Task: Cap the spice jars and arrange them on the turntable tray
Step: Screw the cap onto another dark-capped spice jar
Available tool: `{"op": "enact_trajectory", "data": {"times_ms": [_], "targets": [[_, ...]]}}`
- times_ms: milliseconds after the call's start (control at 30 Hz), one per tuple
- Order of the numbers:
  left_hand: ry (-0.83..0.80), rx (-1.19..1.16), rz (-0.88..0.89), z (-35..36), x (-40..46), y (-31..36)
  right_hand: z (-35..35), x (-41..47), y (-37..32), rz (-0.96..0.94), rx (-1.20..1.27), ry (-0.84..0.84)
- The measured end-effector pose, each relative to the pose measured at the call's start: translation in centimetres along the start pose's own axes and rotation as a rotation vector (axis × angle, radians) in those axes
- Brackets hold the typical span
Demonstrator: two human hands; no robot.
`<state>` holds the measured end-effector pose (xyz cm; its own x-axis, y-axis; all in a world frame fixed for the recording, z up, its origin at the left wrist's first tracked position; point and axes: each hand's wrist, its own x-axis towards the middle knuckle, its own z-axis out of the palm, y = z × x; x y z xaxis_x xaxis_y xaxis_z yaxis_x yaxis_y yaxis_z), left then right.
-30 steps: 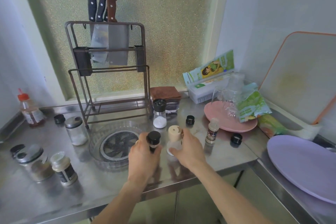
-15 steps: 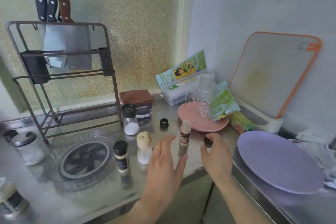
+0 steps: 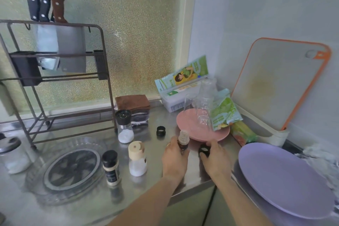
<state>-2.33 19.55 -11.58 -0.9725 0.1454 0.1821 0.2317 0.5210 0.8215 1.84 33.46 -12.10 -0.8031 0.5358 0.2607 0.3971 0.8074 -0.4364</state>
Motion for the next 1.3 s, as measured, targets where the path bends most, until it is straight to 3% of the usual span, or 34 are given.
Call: {"op": "enact_trajectory", "data": {"times_ms": [200, 367, 567, 800, 1000, 1133, 1300], "targets": [[0.017, -0.032, 0.132, -2.0, -3.7, -0.9, 0.3, -0.3, -0.9, -0.095, 0.083, -0.015], [0.074, -0.038, 0.213, -5.4, -7.3, -2.1, -3.4, -2.4, -5.0, -0.018, 0.640, -0.040], [0.184, -0.133, 0.209, -11.1, -11.0, -4.3, -9.5, -7.6, -10.9, -0.242, 0.988, -0.228], [0.282, -0.184, 0.265, -18.5, -14.8, -4.8, -11.3, -12.3, -16.3, -0.447, 0.884, -0.398], [0.222, -0.169, 0.299, -24.3, -17.0, -6.0, -13.7, -13.8, -19.9, -0.702, 0.577, -0.626], [0.082, -0.559, 0.145, -26.7, -18.1, -7.3, -14.6, -14.5, -22.0, -0.746, 0.458, -0.659], [-0.043, -0.992, -0.041, -28.3, -19.0, -7.5, -13.7, -15.2, -23.8, -0.762, 0.485, -0.722]]}}
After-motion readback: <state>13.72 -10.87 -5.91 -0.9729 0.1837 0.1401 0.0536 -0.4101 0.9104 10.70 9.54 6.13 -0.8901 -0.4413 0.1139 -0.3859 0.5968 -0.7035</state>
